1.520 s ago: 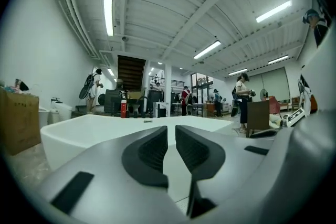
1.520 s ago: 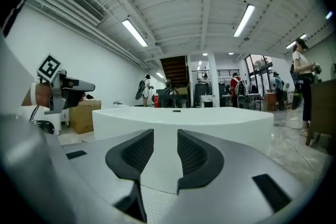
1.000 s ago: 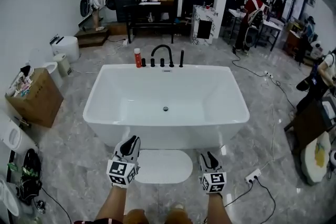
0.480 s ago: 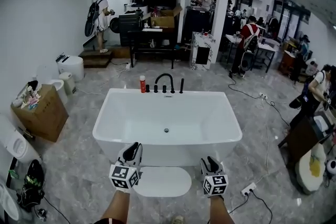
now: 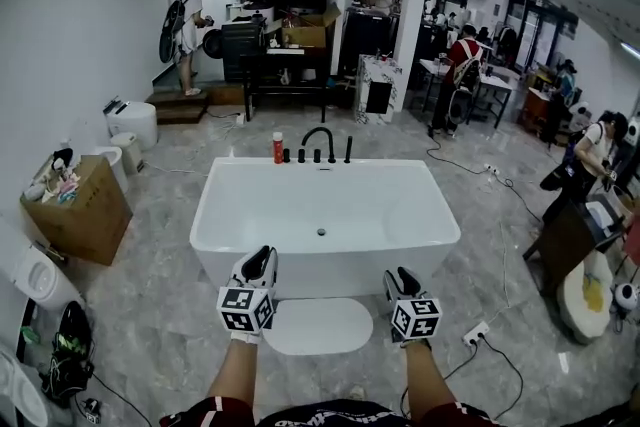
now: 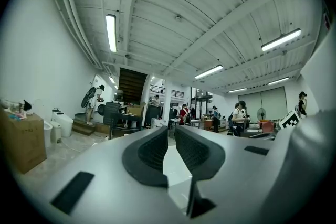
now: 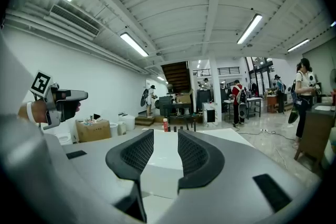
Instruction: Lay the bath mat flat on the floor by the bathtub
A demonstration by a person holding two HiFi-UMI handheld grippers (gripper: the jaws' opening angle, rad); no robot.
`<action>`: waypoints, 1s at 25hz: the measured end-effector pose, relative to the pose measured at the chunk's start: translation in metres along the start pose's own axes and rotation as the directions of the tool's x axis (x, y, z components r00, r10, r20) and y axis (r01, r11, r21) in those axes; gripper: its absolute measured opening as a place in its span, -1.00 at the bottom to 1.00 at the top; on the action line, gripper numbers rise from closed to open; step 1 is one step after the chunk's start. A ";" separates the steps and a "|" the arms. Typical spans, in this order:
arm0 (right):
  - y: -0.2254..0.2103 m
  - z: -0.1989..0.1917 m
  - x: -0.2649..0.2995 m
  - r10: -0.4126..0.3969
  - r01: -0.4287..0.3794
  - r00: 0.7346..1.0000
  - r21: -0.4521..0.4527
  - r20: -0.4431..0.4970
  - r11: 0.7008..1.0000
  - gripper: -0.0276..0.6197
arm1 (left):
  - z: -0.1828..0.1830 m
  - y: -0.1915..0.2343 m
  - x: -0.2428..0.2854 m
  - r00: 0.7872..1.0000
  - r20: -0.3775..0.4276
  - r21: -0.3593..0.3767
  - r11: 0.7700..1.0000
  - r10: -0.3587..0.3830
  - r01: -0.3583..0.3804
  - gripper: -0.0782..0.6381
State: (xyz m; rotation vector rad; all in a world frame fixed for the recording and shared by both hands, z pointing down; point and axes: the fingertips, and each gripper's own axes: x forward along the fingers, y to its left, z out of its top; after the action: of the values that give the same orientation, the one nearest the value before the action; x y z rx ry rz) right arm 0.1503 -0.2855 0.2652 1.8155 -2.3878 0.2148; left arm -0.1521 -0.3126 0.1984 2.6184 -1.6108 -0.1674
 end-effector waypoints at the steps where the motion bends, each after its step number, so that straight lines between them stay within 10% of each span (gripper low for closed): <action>1: 0.009 0.001 -0.006 -0.004 0.004 1.000 0.001 0.002 1.000 -0.45 | 0.002 0.003 -0.006 1.000 -0.001 0.002 1.000 -0.006 0.006 -0.62; 10: 0.080 0.015 -0.045 -0.005 0.004 1.000 0.035 0.027 0.999 -0.45 | 0.013 0.019 -0.070 0.999 -0.007 -0.024 0.999 -0.036 0.036 -0.67; 25: 0.054 0.054 -0.082 0.057 -0.061 0.995 0.047 0.083 0.997 -0.51 | 0.026 -0.032 -0.062 1.000 0.008 -0.034 0.999 -0.022 0.022 -0.73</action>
State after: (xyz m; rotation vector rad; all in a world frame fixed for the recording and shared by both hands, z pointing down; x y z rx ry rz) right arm 0.1187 -0.2038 0.1942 1.8099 -2.5161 0.2121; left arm -0.1550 -0.2431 0.1727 2.6140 -1.5672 -0.2046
